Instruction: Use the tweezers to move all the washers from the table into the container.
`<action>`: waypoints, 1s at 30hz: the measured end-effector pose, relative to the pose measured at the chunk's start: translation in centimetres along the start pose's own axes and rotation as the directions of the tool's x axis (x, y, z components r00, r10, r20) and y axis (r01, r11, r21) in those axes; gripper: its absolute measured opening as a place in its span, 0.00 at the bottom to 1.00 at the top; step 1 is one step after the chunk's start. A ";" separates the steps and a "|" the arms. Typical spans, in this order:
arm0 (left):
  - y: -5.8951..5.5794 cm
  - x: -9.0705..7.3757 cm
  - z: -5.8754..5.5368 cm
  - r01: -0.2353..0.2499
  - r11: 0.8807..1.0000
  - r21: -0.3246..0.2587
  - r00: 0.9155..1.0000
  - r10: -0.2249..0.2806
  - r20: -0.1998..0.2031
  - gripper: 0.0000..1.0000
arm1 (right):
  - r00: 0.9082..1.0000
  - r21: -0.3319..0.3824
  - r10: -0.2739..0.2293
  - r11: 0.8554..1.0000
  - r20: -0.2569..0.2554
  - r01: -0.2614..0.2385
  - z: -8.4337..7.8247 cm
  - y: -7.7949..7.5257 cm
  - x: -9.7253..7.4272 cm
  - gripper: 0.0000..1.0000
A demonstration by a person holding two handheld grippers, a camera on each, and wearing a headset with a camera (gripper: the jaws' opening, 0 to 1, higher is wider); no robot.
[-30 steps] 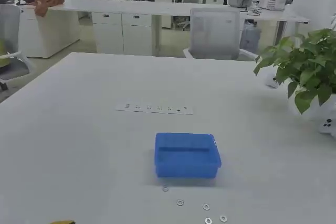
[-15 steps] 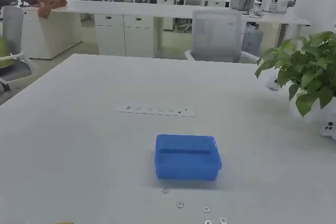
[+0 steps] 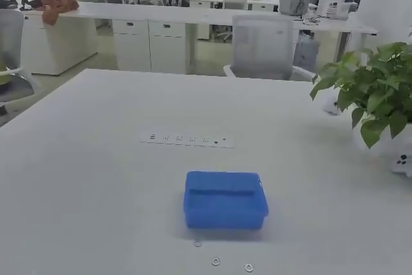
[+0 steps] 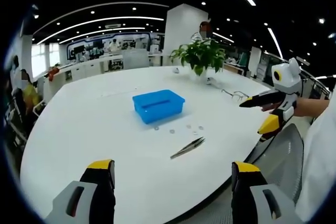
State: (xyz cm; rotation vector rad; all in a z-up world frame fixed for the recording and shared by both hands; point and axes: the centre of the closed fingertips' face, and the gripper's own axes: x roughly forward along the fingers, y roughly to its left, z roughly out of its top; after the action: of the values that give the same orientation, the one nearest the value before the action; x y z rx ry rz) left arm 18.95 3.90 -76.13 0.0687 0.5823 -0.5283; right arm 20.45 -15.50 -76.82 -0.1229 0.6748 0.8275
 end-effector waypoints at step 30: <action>0.0 8.8 -2.5 0.182 0.965 0.190 0.969 -0.144 -0.200 0.38 | 1.000 0.127 -0.015 0.992 -0.025 0.018 -1.0 -0.9 1.3 0.66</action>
State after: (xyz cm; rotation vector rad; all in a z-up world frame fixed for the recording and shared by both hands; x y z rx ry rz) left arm 23.92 0.40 -82.96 0.2715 0.7164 -0.7483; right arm 21.22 -15.60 -78.52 -0.0230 0.7462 0.7655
